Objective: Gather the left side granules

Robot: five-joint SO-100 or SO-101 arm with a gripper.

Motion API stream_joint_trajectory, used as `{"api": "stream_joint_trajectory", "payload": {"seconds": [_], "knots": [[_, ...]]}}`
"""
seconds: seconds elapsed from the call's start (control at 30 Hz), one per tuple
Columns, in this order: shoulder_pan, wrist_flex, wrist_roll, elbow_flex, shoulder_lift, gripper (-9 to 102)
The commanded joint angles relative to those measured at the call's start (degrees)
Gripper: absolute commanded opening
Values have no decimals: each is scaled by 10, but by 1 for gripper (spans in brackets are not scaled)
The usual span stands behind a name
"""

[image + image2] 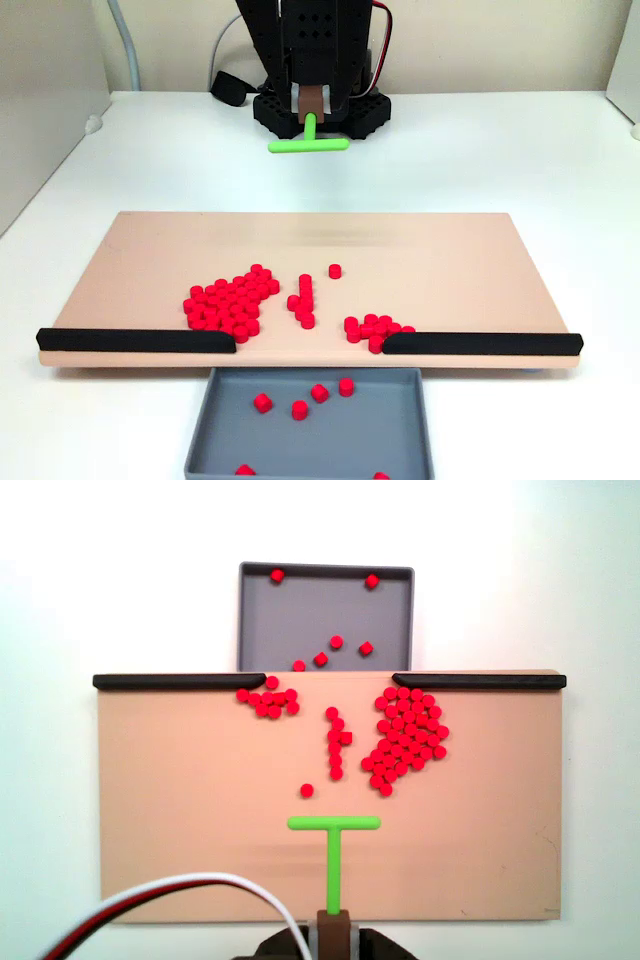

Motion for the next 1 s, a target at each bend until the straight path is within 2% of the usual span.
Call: {"api": "stream_joint_trajectory", "payload": {"seconds": [0.0,0.63,0.97], "knots": [[2,-2,60,-12,7,0],[0,-2,87,-13,19,0],[-82,-2,215,-13,10,0]]}}
